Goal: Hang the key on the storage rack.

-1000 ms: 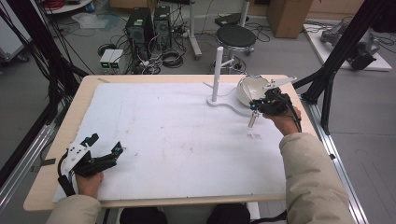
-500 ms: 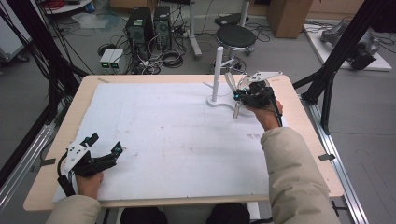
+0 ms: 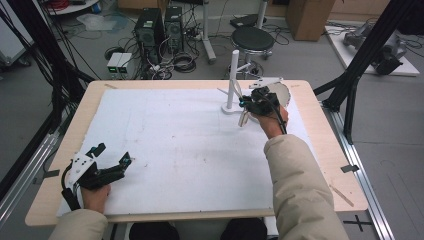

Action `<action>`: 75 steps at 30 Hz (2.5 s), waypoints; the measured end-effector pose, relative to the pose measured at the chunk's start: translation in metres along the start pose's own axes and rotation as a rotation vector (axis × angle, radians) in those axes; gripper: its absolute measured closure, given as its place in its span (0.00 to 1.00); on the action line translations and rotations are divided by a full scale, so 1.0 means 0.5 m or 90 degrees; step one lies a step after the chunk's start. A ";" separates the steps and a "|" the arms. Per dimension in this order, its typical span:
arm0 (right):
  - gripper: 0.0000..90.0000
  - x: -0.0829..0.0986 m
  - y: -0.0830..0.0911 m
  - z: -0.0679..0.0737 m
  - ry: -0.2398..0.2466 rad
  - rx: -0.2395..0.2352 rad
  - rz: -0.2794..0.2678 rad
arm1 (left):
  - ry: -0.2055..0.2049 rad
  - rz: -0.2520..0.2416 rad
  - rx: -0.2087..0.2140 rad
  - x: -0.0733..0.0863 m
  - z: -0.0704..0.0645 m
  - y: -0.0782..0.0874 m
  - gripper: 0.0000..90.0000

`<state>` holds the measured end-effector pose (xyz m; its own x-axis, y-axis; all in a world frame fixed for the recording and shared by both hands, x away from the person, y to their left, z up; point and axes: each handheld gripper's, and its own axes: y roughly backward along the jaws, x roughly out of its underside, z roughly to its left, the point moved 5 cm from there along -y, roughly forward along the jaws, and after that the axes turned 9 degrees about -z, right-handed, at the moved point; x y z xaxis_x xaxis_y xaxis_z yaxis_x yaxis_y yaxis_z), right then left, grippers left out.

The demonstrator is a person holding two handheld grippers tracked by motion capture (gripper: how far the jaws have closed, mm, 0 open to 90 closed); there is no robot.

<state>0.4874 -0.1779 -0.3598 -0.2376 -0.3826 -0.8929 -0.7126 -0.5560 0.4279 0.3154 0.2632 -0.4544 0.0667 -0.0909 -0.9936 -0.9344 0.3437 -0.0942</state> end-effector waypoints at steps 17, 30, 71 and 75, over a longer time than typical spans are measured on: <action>0.91 0.020 -0.047 -0.002 -0.022 0.045 0.033 | 0.002 0.002 0.002 0.000 0.001 0.000 0.07; 0.91 0.033 -0.070 -0.006 -0.036 0.058 0.043 | 0.009 0.002 0.000 0.000 0.003 0.000 0.07; 0.00 0.033 0.099 -0.002 -0.100 -0.127 -0.130 | -0.001 -0.002 0.004 0.000 -0.001 0.001 0.07; 0.00 0.080 0.136 -0.012 -0.080 -0.127 -0.169 | -0.005 0.002 0.004 0.000 -0.001 0.000 0.07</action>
<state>0.4334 -0.2352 -0.3657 -0.1499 -0.1183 -0.9816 -0.6200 -0.7621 0.1865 0.3149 0.2627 -0.4545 0.0662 -0.0821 -0.9944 -0.9323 0.3500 -0.0910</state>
